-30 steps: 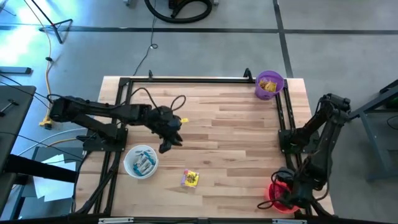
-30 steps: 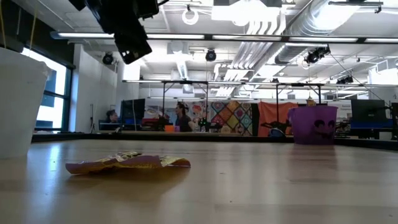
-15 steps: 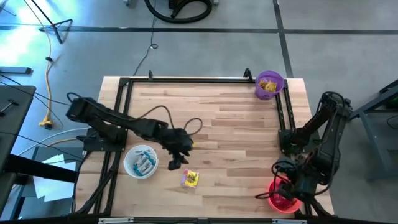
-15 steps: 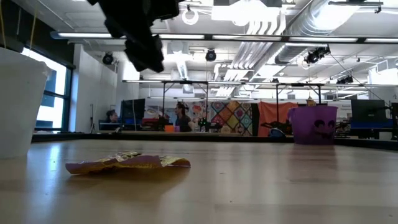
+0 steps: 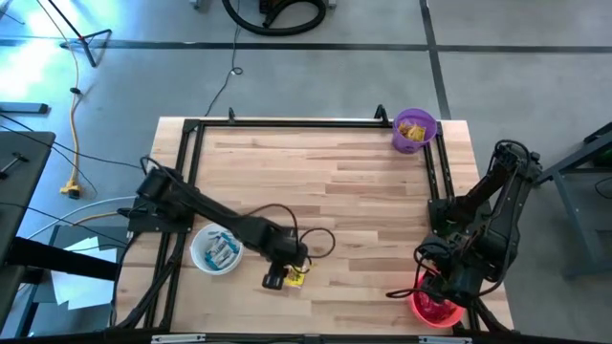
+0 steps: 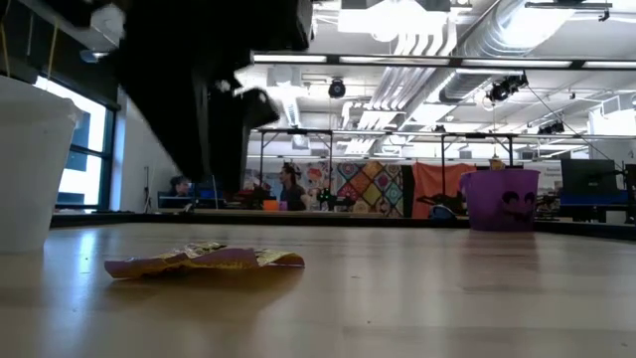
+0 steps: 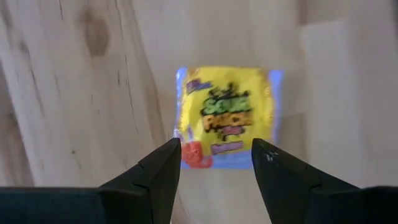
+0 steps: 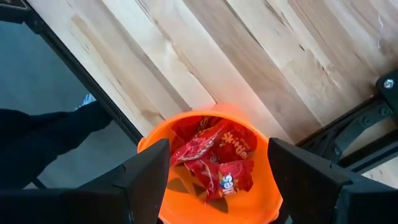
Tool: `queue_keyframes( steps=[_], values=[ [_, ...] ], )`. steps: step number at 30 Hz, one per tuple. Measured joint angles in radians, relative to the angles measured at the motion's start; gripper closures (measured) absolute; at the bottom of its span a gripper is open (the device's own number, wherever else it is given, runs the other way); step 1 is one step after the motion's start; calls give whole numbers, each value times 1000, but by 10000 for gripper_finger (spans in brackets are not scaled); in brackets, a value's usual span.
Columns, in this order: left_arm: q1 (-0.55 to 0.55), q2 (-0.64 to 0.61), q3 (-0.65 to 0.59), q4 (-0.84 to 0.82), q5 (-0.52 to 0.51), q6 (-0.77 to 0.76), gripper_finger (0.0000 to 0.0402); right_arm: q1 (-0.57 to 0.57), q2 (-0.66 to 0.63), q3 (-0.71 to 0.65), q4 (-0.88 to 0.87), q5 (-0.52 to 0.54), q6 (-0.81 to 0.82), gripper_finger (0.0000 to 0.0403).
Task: Sort candy
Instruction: Put the yellow candy into the purple bin
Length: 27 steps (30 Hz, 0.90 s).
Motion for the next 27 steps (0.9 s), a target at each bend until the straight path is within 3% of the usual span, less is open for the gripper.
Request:
queue_keyframes(
  steps=[10,14,20,24,27],
  values=[
    [-8,131,5,0,-37,21,229,0,0,0,-2,89,-4,137],
    [-12,126,4,5,-39,58,277,0,0,0,-2,100,-1,137],
    [-10,98,-1,1,-47,80,388,0,0,0,5,186,23,137],
    [-4,52,-3,19,-72,48,396,-18,0,-3,62,291,46,137],
    [1,0,-2,72,-122,-5,401,-64,0,-29,201,395,49,137]
  ],
)
